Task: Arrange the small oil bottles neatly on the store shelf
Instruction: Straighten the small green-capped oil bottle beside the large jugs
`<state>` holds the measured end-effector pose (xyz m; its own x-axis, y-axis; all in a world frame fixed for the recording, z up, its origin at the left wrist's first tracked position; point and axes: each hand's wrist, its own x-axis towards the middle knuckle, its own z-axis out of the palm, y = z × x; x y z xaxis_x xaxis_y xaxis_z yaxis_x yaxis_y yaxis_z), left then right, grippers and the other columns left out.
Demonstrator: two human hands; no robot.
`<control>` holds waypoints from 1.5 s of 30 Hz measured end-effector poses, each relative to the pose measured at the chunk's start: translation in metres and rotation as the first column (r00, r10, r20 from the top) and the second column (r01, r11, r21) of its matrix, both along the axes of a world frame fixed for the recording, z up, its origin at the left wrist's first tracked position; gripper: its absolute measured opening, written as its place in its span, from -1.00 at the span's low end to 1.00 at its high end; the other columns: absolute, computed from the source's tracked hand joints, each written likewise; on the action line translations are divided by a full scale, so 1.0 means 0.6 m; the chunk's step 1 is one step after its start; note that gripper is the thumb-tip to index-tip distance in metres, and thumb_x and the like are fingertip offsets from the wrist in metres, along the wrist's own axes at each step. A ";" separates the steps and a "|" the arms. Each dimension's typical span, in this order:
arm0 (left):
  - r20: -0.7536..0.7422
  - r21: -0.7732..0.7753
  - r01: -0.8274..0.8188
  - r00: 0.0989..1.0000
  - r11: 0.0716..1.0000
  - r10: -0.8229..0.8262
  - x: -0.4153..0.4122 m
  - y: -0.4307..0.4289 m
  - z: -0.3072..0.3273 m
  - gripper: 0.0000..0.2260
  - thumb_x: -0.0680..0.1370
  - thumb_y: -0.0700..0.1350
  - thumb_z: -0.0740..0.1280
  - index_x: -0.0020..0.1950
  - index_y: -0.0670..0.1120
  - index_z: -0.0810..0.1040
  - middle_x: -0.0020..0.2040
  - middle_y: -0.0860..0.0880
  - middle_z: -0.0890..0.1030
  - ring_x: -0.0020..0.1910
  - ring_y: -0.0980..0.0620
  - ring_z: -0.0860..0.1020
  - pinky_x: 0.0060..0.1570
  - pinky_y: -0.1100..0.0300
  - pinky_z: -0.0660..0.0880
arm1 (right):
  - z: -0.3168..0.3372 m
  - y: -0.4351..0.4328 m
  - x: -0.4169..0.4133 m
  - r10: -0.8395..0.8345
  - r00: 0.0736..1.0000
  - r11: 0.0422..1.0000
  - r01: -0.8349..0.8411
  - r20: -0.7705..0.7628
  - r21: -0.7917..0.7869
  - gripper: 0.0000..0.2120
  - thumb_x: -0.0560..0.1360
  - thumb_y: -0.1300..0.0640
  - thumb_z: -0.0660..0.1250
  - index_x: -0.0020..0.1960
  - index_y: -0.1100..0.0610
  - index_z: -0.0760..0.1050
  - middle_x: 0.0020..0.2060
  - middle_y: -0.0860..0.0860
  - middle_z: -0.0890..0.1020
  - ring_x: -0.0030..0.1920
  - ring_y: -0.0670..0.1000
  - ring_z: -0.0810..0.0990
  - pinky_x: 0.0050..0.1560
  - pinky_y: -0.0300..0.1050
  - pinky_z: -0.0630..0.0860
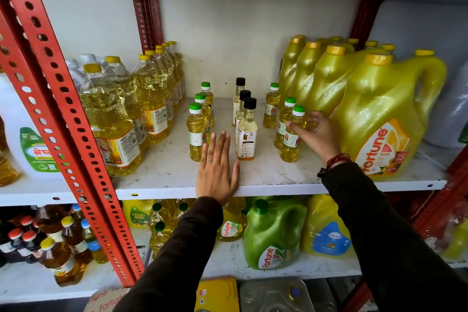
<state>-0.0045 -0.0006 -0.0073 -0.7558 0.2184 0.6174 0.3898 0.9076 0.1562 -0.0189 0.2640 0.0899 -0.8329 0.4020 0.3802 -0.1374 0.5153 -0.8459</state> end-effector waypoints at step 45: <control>0.033 0.026 0.001 0.999 1.000 -0.002 0.006 0.000 0.005 -0.36 0.69 0.14 -0.02 0.69 -0.17 0.00 0.69 -0.13 -0.03 0.67 -0.08 -0.14 0.63 0.00 -0.22 | -0.009 0.000 0.150 0.013 0.995 1.000 -0.015 -0.099 -0.019 -0.51 0.29 -0.02 0.61 0.18 0.05 0.61 -0.10 -0.29 0.65 -0.12 -0.24 0.69 -0.26 -0.50 0.49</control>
